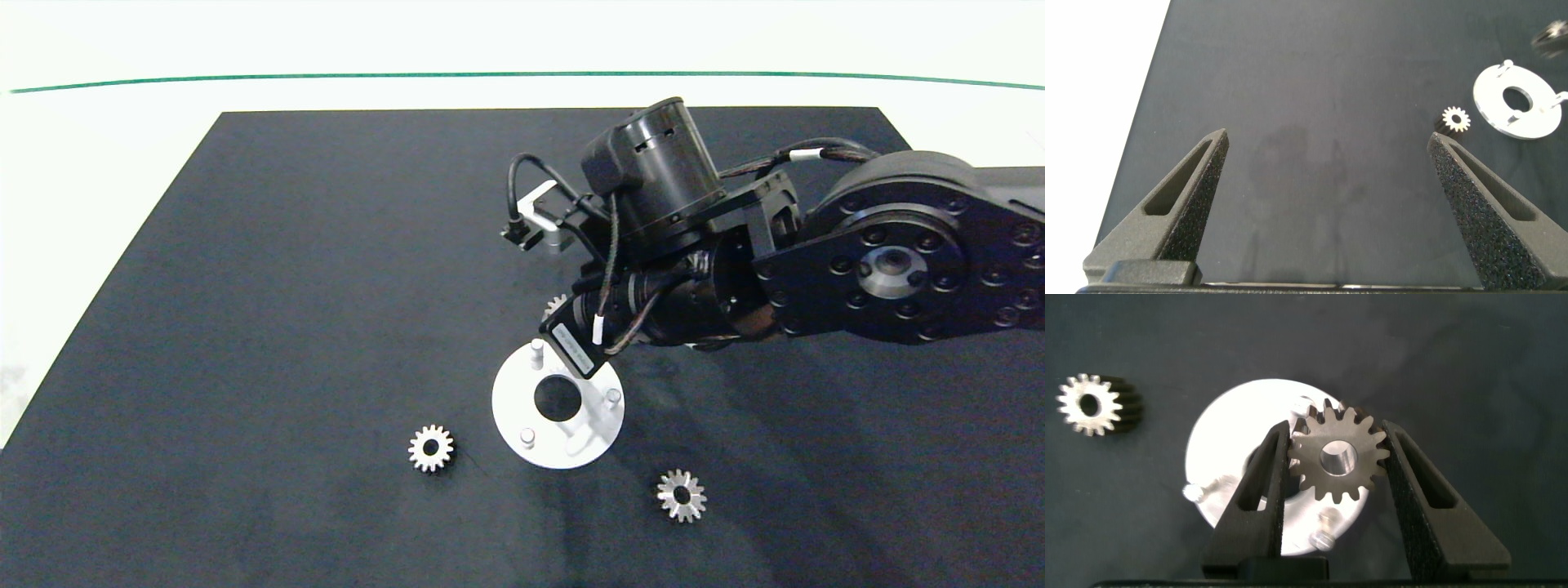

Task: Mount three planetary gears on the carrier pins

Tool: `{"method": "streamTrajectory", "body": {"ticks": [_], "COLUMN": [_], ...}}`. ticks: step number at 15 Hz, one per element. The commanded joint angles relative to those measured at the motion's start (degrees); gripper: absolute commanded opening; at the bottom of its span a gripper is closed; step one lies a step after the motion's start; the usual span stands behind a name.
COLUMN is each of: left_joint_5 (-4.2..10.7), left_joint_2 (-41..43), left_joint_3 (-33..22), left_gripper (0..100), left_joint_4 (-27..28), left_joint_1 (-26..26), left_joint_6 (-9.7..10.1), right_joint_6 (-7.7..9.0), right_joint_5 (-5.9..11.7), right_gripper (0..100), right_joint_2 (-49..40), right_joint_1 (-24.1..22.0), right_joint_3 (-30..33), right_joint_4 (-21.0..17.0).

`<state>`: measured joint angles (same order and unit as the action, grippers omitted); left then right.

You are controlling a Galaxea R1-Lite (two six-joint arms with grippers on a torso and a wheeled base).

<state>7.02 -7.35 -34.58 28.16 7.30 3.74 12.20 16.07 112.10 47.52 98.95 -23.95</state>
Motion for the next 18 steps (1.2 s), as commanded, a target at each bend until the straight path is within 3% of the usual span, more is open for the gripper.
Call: {"method": "streamTrajectory", "body": {"ticks": [1, 18], "left_joint_5": [0.1, 0.01], "left_joint_2": [0.0, -0.8], "left_joint_3": [0.0, -1.7], "left_gripper": [100, 100], "left_joint_4": [0.1, 0.1], "left_joint_1": [0.0, 1.4], "left_joint_6": [0.04, 0.12], "right_joint_6": [0.1, 0.01], "right_joint_5": [0.1, 0.1], "right_gripper": [13, 13], "right_joint_2": [2.9, 6.8], "right_joint_1": [1.4, 0.0], "right_joint_3": [0.8, 6.2], "right_joint_4": [-0.2, -3.0]}}
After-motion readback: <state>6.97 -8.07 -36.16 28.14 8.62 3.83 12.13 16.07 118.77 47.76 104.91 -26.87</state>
